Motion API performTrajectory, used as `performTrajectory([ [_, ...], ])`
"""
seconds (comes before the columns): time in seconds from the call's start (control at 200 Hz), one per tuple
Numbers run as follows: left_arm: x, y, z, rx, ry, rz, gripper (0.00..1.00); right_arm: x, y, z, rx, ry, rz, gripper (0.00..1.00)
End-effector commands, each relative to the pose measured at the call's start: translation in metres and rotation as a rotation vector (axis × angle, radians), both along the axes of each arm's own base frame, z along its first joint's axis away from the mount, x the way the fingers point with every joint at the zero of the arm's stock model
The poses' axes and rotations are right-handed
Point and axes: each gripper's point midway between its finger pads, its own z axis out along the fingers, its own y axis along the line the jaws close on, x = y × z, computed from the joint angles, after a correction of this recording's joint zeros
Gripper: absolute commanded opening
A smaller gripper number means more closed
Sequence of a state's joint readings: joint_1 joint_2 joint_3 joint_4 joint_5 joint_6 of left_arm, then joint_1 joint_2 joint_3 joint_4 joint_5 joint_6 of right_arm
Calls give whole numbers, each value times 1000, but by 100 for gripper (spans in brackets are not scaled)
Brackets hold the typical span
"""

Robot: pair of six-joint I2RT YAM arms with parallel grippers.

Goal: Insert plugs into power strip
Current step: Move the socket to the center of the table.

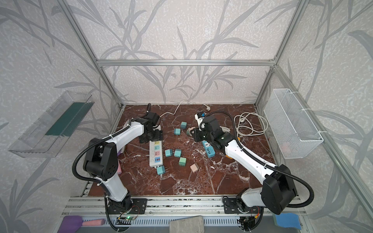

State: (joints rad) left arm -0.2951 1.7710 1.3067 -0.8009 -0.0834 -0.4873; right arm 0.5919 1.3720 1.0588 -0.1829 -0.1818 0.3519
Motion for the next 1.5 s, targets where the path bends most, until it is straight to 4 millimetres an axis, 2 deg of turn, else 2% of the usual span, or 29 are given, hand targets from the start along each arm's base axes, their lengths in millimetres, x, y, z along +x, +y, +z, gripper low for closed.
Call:
performTrajectory([
  [0.0,-12,-1,-12,-16,46,12,99,2,4,5,27,-19,7,0],
  [0.175,-12,5,-26,19,76,47,99,2,6,4,33,-15,14,0],
  [0.3,-8,-3,-37,-17,89,38,99,1,4,2,31,-13,12,0],
  [0.44,-5,0,-46,-8,92,73,99,-1,4,0,34,-6,10,0],
  [0.52,-4,-6,-51,-40,89,69,93,-2,3,-1,37,-2,12,0],
  [0.68,-7,-11,-63,-48,121,61,70,-5,1,-2,45,-2,3,0],
  [0.93,-14,-24,-62,1,75,45,66,-7,-2,-2,36,-5,-5,0],
  [1.31,-20,-67,-70,-59,44,59,63,-8,-5,-5,31,10,-20,0],
  [1.415,-22,-78,-66,-97,39,51,63,-8,-4,-8,12,14,-32,0],
  [1.495,-19,-79,-56,-103,19,45,67,-8,2,-9,-16,4,-28,0],
])
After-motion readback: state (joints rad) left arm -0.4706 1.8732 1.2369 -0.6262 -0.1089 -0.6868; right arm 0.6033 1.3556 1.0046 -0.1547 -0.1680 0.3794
